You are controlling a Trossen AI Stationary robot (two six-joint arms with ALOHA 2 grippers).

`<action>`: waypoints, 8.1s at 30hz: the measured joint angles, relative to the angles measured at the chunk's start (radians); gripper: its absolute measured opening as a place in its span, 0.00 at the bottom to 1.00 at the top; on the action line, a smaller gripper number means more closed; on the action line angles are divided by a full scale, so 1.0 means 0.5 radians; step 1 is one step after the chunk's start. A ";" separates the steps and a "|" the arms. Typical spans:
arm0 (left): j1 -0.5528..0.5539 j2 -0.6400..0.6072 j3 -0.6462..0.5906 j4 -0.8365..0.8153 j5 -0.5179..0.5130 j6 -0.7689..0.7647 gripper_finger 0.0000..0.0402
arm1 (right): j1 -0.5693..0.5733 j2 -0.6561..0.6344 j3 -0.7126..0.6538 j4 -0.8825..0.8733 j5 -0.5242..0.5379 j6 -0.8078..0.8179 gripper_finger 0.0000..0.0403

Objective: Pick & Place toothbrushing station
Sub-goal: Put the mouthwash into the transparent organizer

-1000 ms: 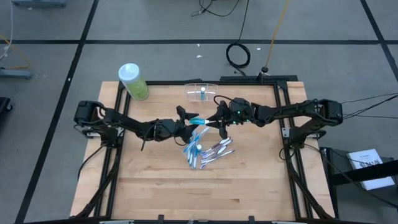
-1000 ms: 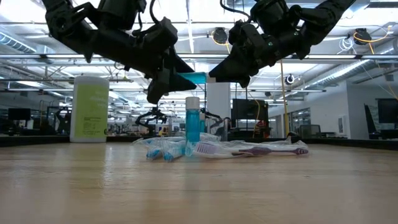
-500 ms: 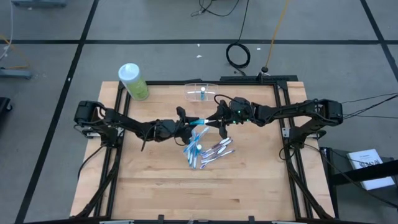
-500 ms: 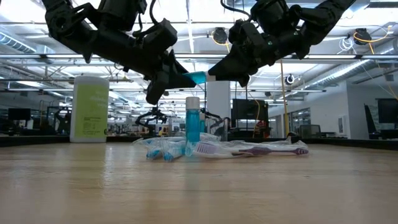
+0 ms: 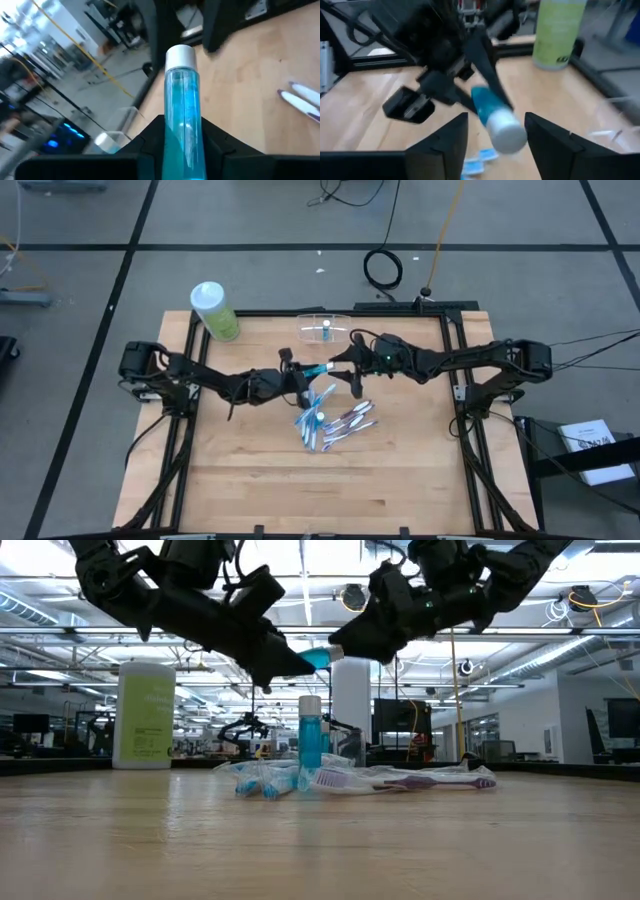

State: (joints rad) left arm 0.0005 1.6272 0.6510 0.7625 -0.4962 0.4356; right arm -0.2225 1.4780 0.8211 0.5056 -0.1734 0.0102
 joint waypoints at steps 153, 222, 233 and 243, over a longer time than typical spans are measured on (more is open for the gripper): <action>0.363 0.003 -0.499 0.349 0.553 -1.033 0.74 | -0.813 0.948 1.050 -0.530 -0.182 -0.249 0.23; 0.354 0.003 -0.500 0.352 0.573 -1.043 0.74 | -0.748 0.445 1.046 -1.043 -0.089 -0.247 0.31; 0.175 0.003 -0.500 0.352 0.782 -0.837 0.74 | -0.520 -0.151 0.569 -1.096 -0.177 -0.110 0.29; 0.015 0.003 -0.500 0.352 0.781 -0.941 0.74 | -0.295 -0.877 -0.264 -0.551 0.077 0.073 0.29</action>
State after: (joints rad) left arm 0.0080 1.6287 0.4011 0.9382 -0.1055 -0.0350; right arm -0.3699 1.0393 0.6893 0.2303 -0.1349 0.0466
